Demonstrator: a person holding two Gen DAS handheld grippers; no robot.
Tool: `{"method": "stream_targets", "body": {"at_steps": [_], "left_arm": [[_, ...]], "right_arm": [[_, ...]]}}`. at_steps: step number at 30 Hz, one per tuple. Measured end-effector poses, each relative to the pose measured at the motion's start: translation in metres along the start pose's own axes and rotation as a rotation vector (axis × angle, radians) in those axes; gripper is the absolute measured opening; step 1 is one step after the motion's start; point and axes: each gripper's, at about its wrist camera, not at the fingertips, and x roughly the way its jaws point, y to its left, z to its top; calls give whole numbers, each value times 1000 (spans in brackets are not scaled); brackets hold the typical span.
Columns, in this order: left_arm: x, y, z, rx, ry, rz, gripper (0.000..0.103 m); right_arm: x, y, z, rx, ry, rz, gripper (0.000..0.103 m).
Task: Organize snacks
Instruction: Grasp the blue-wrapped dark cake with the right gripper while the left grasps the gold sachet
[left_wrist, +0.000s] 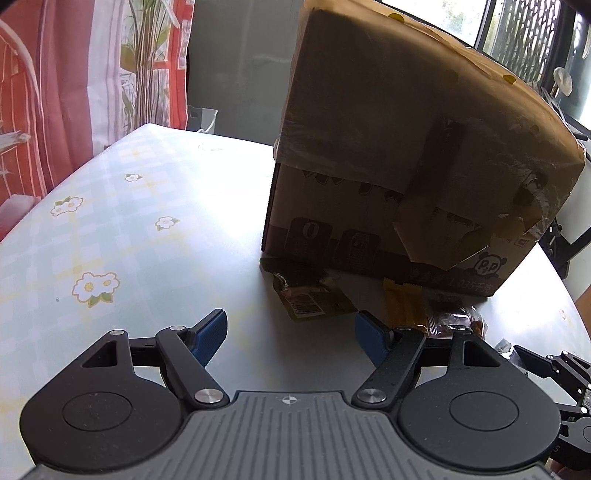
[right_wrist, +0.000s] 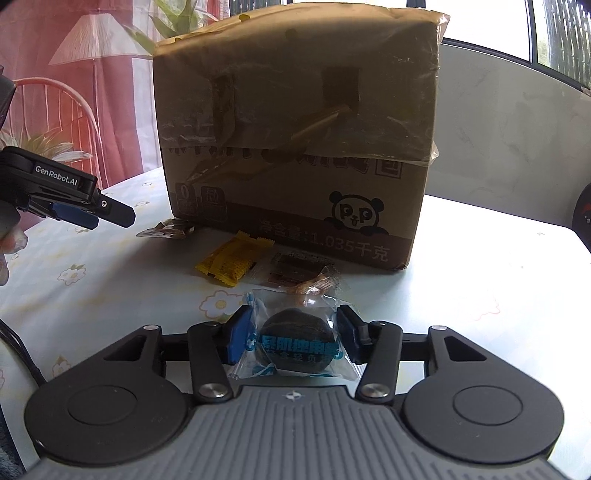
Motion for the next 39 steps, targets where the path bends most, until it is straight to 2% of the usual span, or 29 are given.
{"method": "stream_targets", "body": {"at_steps": [6,10,13,15,18,21,22,24,25,34,39], "left_arm": [[27,-11,10,10,32,-3,78],[52,-15,25,-12,7,23,78],[74,-18,33,-19,31,58,76],[86,-26,33,32,53,85,76],[92,-40,29,125,43,124,76],[92,-43,27,131,32,137,76],[91,-44,26,138,30,139,72],[85,-46,24,151,16,141,57],[82,-47,23,160,15,147,53],[48,-48,-2,185,33,47,51],[31,-56,-27,276,8,-13,53]], "right_arm": [[1,0,0,7,3,5,52],[0,-1,0,14,4,9,53],[0,-2,0,18,4,11,53],[1,-2,1,20,4,14,53],[1,-3,1,28,5,18,53],[2,-4,1,34,7,22,53],[2,-4,1,34,7,23,53],[2,-4,1,34,8,23,53],[2,-4,1,34,7,23,53],[3,-4,1,29,8,19,54],[4,-3,1,21,10,13,54]]}}
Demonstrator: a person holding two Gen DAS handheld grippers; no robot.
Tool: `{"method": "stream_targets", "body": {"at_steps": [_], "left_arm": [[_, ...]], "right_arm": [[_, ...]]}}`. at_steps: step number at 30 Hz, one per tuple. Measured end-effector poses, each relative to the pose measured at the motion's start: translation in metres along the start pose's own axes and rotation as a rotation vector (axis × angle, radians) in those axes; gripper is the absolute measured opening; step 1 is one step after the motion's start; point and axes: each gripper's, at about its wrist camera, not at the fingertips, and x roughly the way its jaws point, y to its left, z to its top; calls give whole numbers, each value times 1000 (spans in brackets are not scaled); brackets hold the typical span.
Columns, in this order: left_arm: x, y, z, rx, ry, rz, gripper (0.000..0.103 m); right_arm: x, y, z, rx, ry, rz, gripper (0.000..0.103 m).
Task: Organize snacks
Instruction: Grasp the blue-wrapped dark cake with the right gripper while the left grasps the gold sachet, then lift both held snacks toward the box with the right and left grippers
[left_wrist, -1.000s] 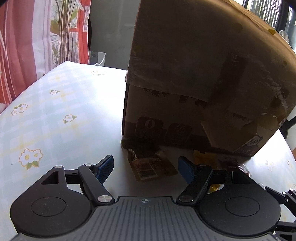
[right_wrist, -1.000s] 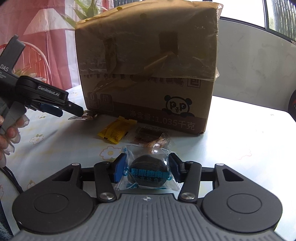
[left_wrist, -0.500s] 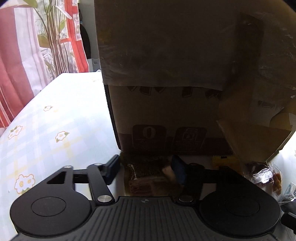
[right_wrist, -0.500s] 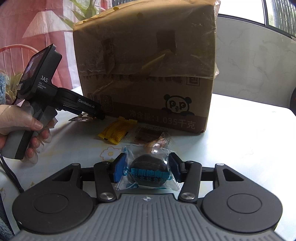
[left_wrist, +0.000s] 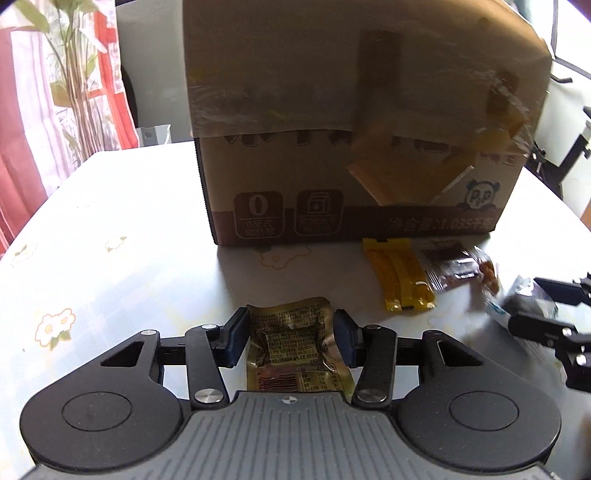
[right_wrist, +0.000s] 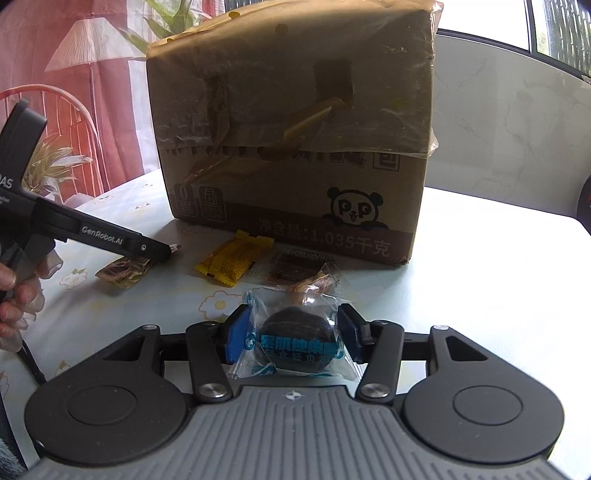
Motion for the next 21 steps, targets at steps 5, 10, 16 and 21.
{"method": "stream_targets", "body": {"at_steps": [5,10,16,21], "left_arm": [[-2,-12,-8,28,6,4,60],[-3,-14,-7,20,31,21,62],[-3,3,-12,-7,53,8,62],[-6,3,-13,2,36,-1,57]], "right_arm": [[1,3,0,-9,0,-6,54],[1,3,0,-9,-1,-7,54],[1,3,0,-16,0,-9,57],[2,4,0,-25,5,-19,63]]}}
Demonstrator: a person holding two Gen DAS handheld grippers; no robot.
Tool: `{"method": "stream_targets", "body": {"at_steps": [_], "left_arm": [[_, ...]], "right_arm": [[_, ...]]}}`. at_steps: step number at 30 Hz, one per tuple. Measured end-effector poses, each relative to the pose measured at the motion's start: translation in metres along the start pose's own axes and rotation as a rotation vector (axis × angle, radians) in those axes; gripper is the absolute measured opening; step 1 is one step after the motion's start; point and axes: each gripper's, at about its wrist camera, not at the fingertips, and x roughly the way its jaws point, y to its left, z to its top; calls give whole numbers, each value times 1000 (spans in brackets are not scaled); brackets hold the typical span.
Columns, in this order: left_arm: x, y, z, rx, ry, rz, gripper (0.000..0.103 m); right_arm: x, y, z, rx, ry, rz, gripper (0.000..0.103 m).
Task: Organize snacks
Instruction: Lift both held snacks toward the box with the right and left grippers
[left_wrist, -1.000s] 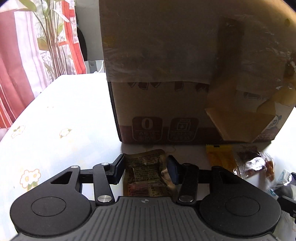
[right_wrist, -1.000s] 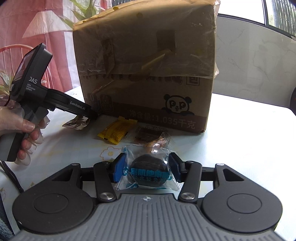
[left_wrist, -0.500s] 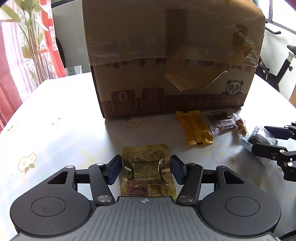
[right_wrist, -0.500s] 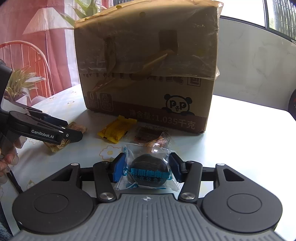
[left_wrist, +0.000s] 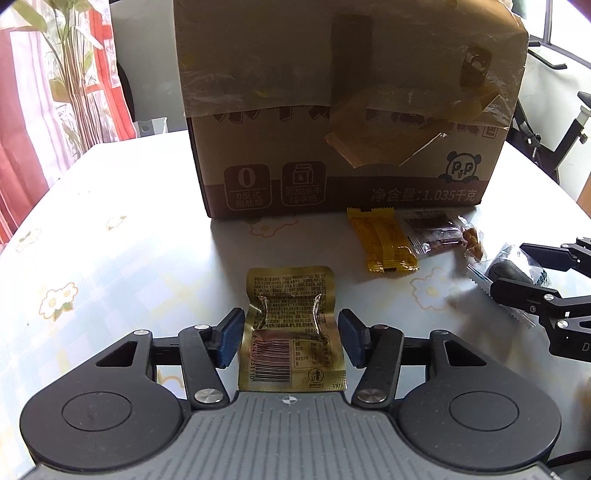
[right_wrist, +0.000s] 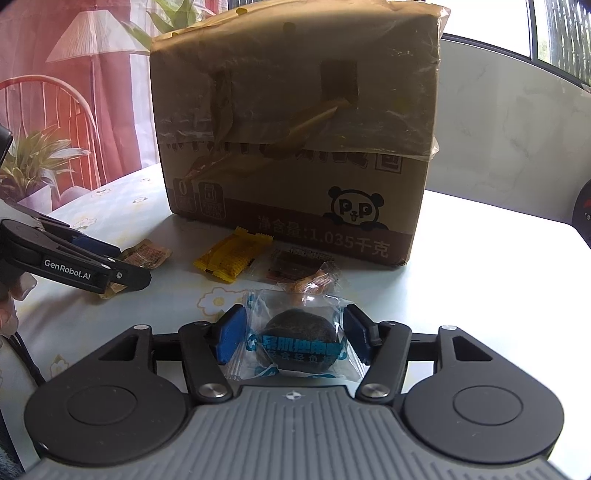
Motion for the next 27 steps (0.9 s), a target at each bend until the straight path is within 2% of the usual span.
{"method": "stream_targets", "body": {"at_steps": [11,18,27], "left_arm": [[-10,3,1,-3,-28,-16,52],[-15,5,2,-6,-42,-28,51],[-17,6,2,-5,-39,-30,48]], "right_arm": [[-5,-4,-1,40,-21,-37,70],[-1,-5,-1,50,20,-16,70],[-4,-4,-2,45,10,11,60]]}}
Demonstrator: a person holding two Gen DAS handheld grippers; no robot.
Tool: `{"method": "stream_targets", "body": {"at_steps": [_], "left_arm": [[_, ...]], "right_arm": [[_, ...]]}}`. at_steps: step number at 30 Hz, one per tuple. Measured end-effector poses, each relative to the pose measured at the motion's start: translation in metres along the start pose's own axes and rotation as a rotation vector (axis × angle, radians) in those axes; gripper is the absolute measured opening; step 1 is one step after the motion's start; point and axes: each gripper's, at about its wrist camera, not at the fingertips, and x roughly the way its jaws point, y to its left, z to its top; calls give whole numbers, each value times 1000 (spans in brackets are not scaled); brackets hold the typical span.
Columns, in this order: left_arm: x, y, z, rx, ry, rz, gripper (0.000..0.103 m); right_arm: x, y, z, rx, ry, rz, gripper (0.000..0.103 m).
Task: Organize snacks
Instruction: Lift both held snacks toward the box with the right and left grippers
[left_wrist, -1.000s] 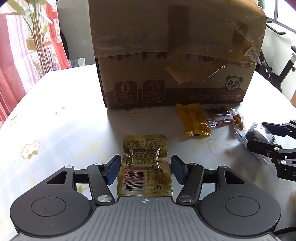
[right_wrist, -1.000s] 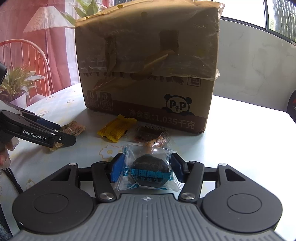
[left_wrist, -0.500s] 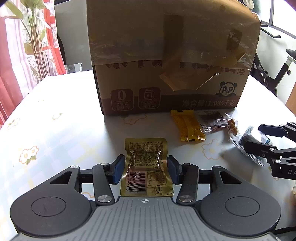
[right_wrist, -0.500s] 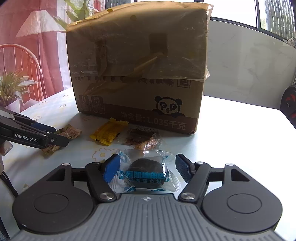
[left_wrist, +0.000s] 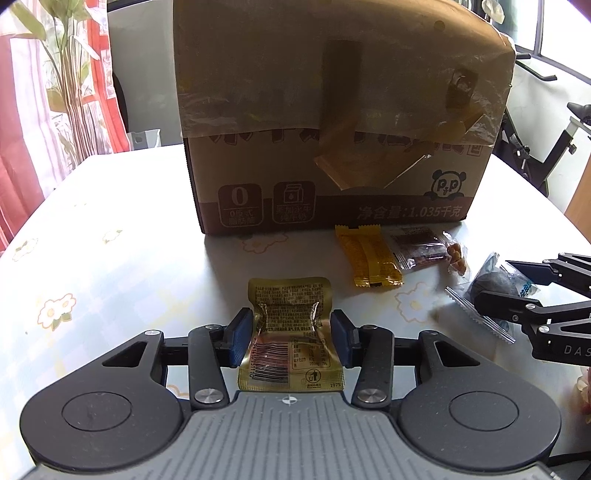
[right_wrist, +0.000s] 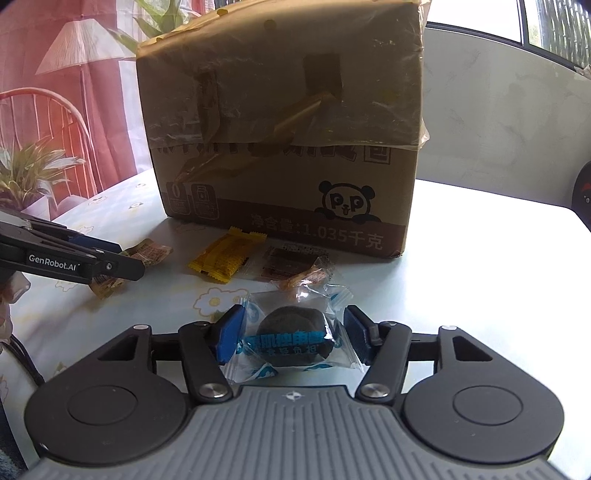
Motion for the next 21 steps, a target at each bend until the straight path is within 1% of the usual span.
{"method": "stream_targets", "body": {"at_steps": [3,8,11,13,15,19,21], "left_arm": [[0,2,0,-6,-1,1,48],[-6,3,3,-14,-36,-9,48],[-12,5,8,-15,-56,-4,48],[-21,7,15,-18,-95,0,48],[-35,11,26,-27,-155,1,48],[-63,16,49,-18,-256,-5,48],[-84,14,65,14,-345,3,48]], "right_arm": [[0,3,0,-21,-2,4,59],[-2,2,0,-20,-12,4,59],[-4,0,0,-9,-23,5,59],[-7,0,2,-2,-27,2,59],[-13,-2,8,9,-41,11,58],[-34,-5,34,7,-126,29,58],[-47,-6,53,-5,-185,41,58]]}}
